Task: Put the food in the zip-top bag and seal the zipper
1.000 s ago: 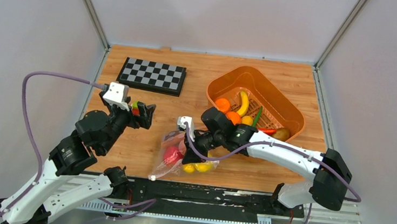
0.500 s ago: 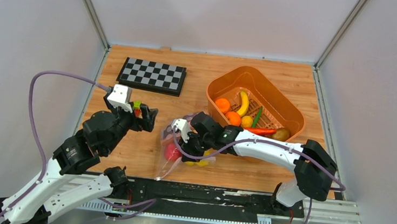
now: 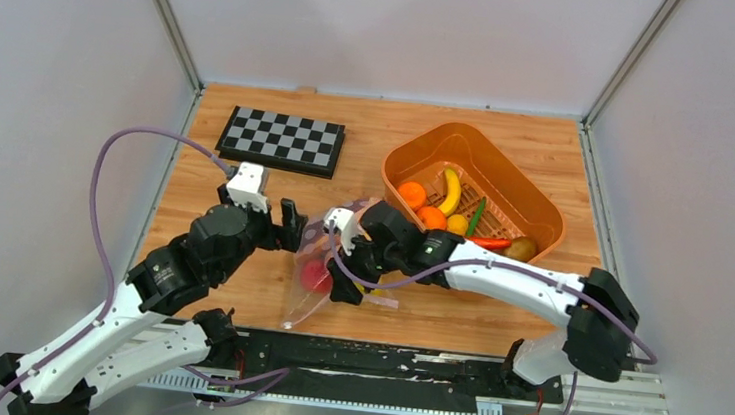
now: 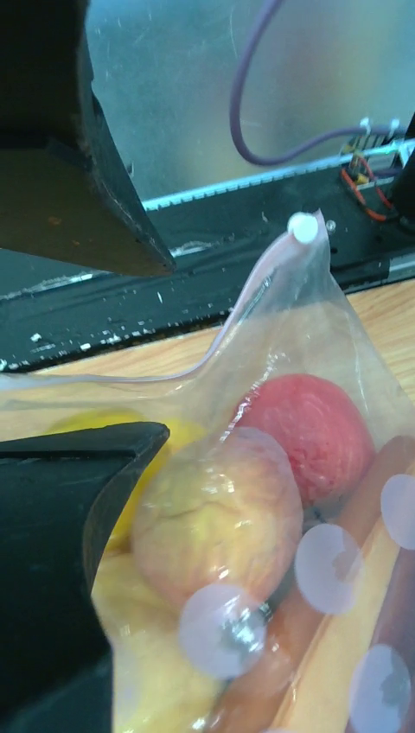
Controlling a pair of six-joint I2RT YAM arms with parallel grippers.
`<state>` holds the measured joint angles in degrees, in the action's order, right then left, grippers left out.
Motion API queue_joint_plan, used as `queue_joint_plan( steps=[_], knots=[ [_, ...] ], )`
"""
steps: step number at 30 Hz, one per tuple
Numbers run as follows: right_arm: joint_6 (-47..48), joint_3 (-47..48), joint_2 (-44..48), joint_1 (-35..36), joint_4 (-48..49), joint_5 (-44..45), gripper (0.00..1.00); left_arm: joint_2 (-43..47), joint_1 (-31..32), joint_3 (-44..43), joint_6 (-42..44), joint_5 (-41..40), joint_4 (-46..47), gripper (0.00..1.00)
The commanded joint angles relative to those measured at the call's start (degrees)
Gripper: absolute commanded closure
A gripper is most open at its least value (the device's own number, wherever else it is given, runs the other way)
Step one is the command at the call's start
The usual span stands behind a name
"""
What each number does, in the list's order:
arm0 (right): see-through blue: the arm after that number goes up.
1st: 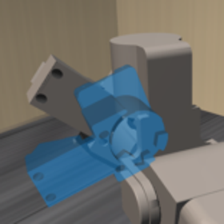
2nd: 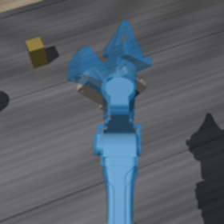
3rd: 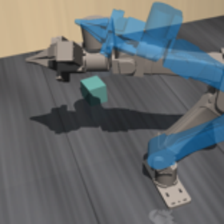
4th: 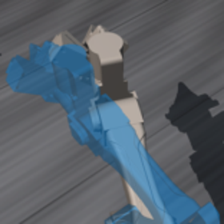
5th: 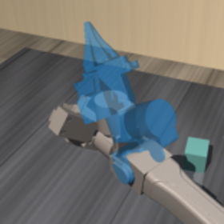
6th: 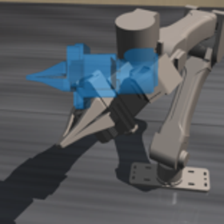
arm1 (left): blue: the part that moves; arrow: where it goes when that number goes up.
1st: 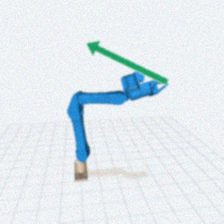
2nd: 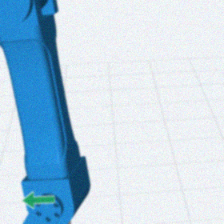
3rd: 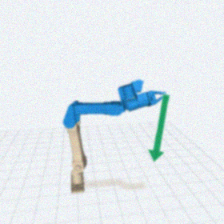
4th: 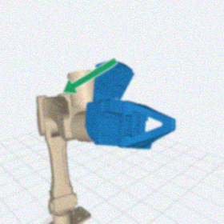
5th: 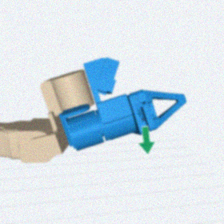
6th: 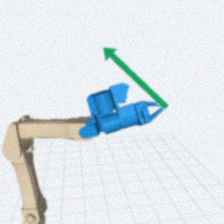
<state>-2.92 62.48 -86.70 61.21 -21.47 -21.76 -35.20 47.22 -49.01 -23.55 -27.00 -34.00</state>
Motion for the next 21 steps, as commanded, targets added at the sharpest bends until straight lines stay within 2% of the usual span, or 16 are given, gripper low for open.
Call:
queue_joint_plan(
  steps=[1, 4, 9, 12, 17, 21],
  knots=[
    [-6.45, -3.22, 10.11, -0.22, 4.77, -1.21, 0.36, -0.32, -0.19, 1.85, -4.7, 0.67, 2.46, 0.0],
    [-9.52, -6.49, 15.66, -0.21, 7.69, 4.72, 0.36, -0.65, -0.2, 2.4, -5.39, 1.31, 1.58, 0.0],
    [-13.33, -13.02, 22.39, -0.45, 11.32, 19.87, 0.36, -1.34, -0.19, 2.74, -6.25, 2.7, -2.27, 0.0],
    [-16.81, -12.82, 21.56, -2.65, 6.4, 25.52, 0.42, -2.27, -0.2, 3.21, -8.28, 5.95, -4.61, 0.0],
    [-20.43, -12.86, 18.48, -3.82, 4.13, 27.49, 0.4, -2.48, -0.18, 6.3, -13.21, 8.54, -6.23, 0.0],
    [-23.65, -10.83, 14.78, -4.85, -0.79, 35.67, 0.4, -2.75, -0.19, 9.37, -18.15, 9.0, -7.27, 0.0]
  ],
)
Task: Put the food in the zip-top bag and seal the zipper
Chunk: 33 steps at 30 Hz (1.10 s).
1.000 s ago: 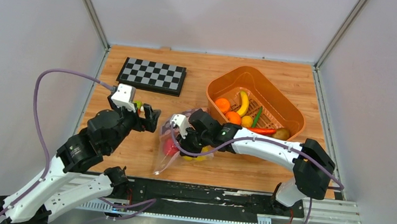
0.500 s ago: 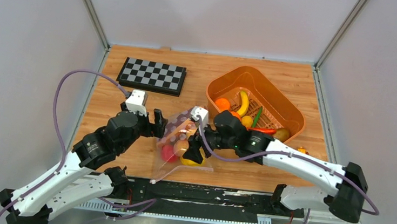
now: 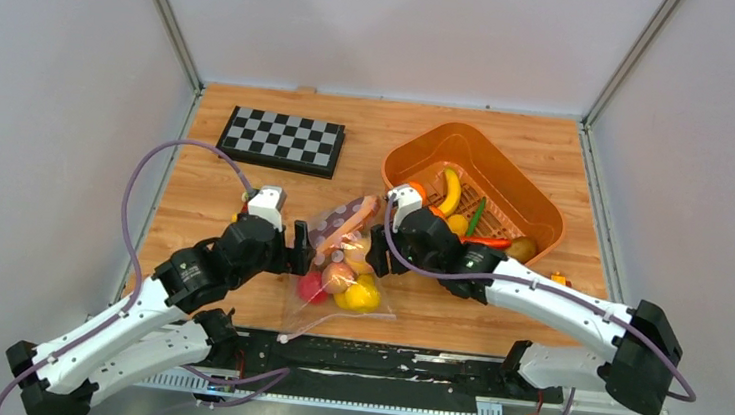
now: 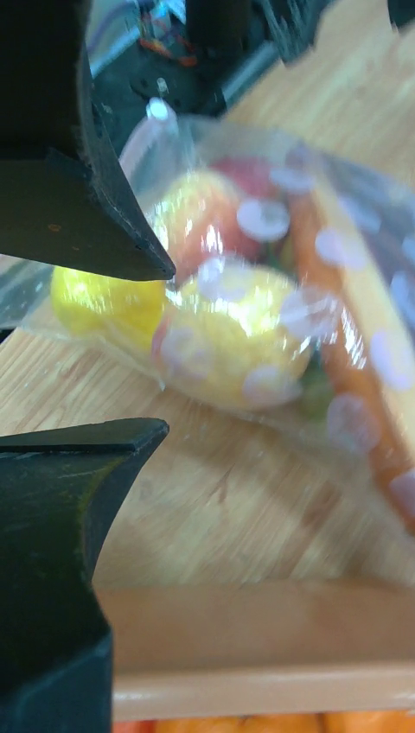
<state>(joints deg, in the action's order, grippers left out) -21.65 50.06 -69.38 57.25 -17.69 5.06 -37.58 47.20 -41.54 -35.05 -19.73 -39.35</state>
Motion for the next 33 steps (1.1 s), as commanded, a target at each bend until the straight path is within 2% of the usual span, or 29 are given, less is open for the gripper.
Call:
queue_joint_plan(
  steps=[1, 4, 9, 14, 16, 18, 20, 23, 25, 28, 31, 33],
  knots=[
    [-5.53, 2.19, -3.18, -1.43, -5.99, 10.5, 0.4, -0.6, -0.18, 2.49, -7.33, 2.16, -2.08, 0.0],
    [-5.09, 2.21, -3.83, -4.78, -6.48, 12.37, 0.38, -1.07, -0.17, 4.46, -8.71, 2.93, -2.31, 0.0],
    [-2.28, 0.77, -3.35, -15.35, -4.78, 8.13, 0.36, -0.83, -0.16, 6.38, -9.01, 1.39, -1.82, 0.0],
    [1.43, 1.87, -3.11, -20.93, -6.87, 6.83, 0.33, -0.88, -0.18, 8.24, -9.04, 0.72, -1.23, 0.0],
    [3.78, 2.12, -2.25, -21.7, -6.83, 0.3, 0.3, -0.73, -0.13, 9.19, -9.12, 0.58, -1.15, 0.0],
    [5.03, 2.29, -0.93, -21.73, -6.31, -11.14, 0.28, -0.57, -0.16, 10.2, -9.12, 0.78, -1.15, 0.0],
    [1.98, 1.52, 0.42, -21.6, -4.22, -22.21, 0.28, -0.27, -0.18, 11.15, -9.05, 1.81, -0.68, 0.0],
    [-5.67, -4.32, 2.54, -19.32, 6.73, -34.76, 0.25, 0.58, -0.18, 12.99, -7.44, 5.31, 2.61, 0.0],
    [-8.21, -5.93, 2.3, -15.68, 9.44, -34.14, 0.23, 1.63, -0.12, 15.16, -4.84, 10.47, 8.14, 0.0],
    [-7.77, -4.51, -2.08, -11.15, 7.52, -30.78, 0.22, 1.9, -0.16, 18.39, -4.12, 15.01, 16.91, 0.0],
    [-10.01, -3.77, -5.55, -9.57, 7.73, -26.68, 0.22, 0.06, -0.11, 19.01, -5.19, 16.09, 21.36, 0.0],
    [-11.19, -4.2, -5.93, -9.63, 9.89, -23.76, 0.2, -1.26, -0.17, 18.28, -5.19, 13.95, 22.02, 0.0]
  ],
)
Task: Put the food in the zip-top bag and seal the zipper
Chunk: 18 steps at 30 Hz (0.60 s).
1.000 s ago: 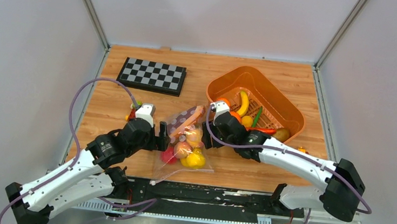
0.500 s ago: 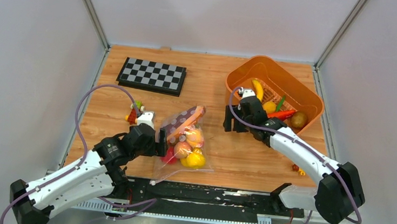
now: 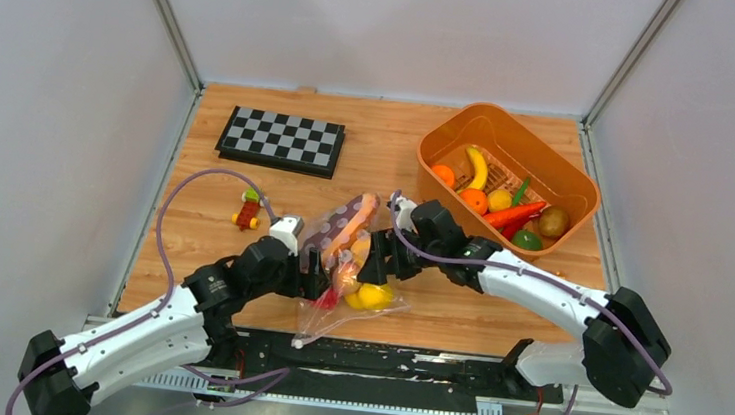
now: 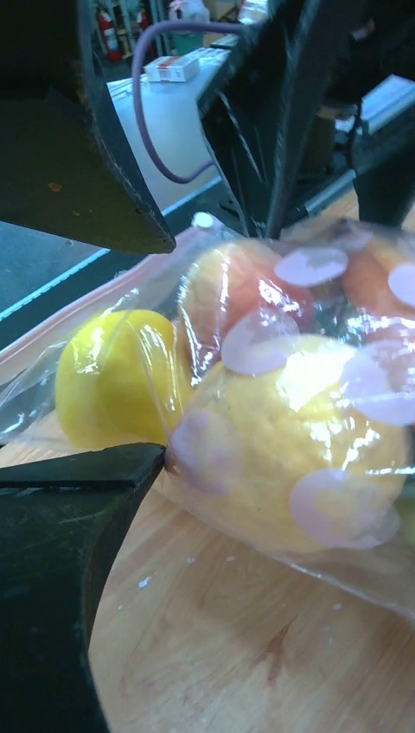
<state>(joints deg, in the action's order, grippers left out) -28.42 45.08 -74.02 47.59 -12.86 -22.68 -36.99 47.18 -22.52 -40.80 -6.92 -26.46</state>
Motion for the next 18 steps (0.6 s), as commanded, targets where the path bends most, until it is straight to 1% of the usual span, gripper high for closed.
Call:
queue_joint_plan(
  steps=[1, 3, 6, 8, 12, 14, 16, 18],
  knots=[
    [-4.53, 1.05, -1.23, -0.13, 5.44, 6.06, 0.18, -2.46, -0.13, -1.25, 0.89, -0.35, 9.69, 0.0],
    [-4.15, 1.96, -1.23, -0.81, 6.16, 8.36, 0.16, -3.51, -0.13, -2.14, 1.48, -3.92, 11.61, 0.0],
    [-4.07, 3.73, -2.42, -2.13, 6.75, 9.49, 0.15, -6.59, -0.16, -4.15, 3.96, -6.67, 15.7, 0.0],
    [-4.67, 4.15, -2.78, -2.49, 7.11, 10.19, 0.15, -9.69, -0.16, -6.81, 6.19, -7.97, 16.07, 0.0],
    [-5.76, 2.67, -1.03, -2.46, 7.19, 11.94, 0.16, -14.59, -0.16, -12.14, 9.76, -11.06, 13.74, 0.0],
    [-5.31, 1.78, 1.39, -2.5, 6.89, 12.59, 0.16, -15.45, -0.16, -14.28, 10.43, -12.37, 10.6, 0.0],
    [-3.44, 1.87, 4.99, -2.53, 5.29, 13.5, 0.15, -14.64, -0.16, -15.15, 9.92, -13.47, 6.84, 0.0],
    [-0.68, 3.25, 7.96, -2.54, 2.15, 16.46, 0.12, -12.48, -0.16, -14.93, 8.93, -14.27, 4.07, 0.0]
  ],
)
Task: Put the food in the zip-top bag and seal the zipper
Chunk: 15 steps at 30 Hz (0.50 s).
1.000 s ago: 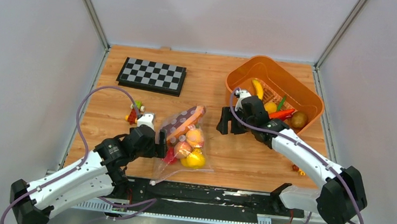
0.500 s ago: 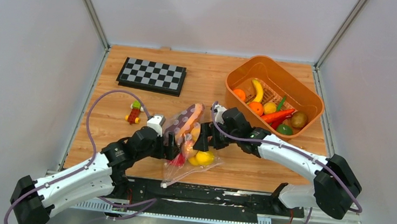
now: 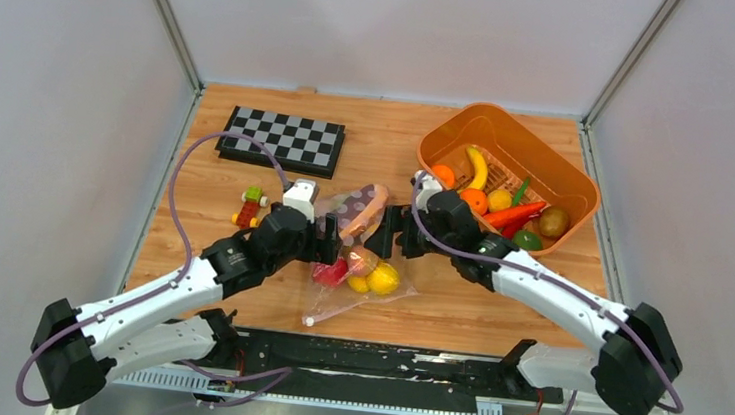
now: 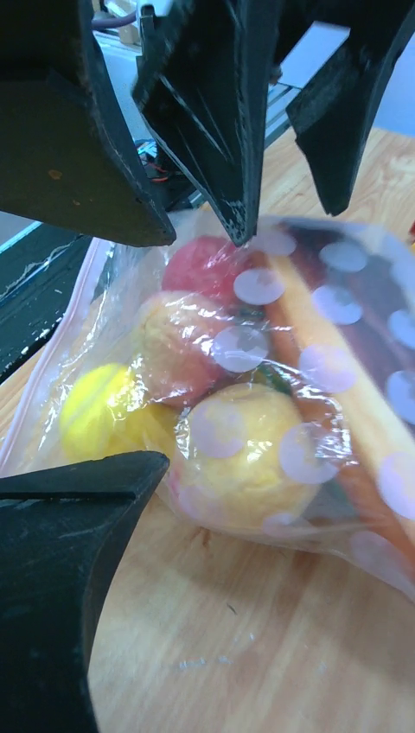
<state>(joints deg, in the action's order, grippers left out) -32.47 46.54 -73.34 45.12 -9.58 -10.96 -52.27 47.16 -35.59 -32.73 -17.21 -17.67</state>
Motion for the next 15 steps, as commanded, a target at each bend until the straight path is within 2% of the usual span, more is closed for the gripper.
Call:
queue_joint_plan(
  steps=[1, 9, 15],
  knots=[
    [4.84, 2.54, 8.78, -0.06, -3.46, 6.37, 0.1, 4.31, -0.13, -1.55, 0.41, -4.54, -6.08, 0.0],
    [13.21, 5.22, 22.15, -0.13, -9.39, 23.76, 0.01, 16.76, -0.16, -3.54, 0.51, -13.67, -16.85, 0.0],
    [17.34, 4.3, 31.67, -0.15, -8.68, 39.91, 0.0, 19.39, -0.13, -7.6, 6.47, -16.82, -16.37, 0.0]
  ],
)
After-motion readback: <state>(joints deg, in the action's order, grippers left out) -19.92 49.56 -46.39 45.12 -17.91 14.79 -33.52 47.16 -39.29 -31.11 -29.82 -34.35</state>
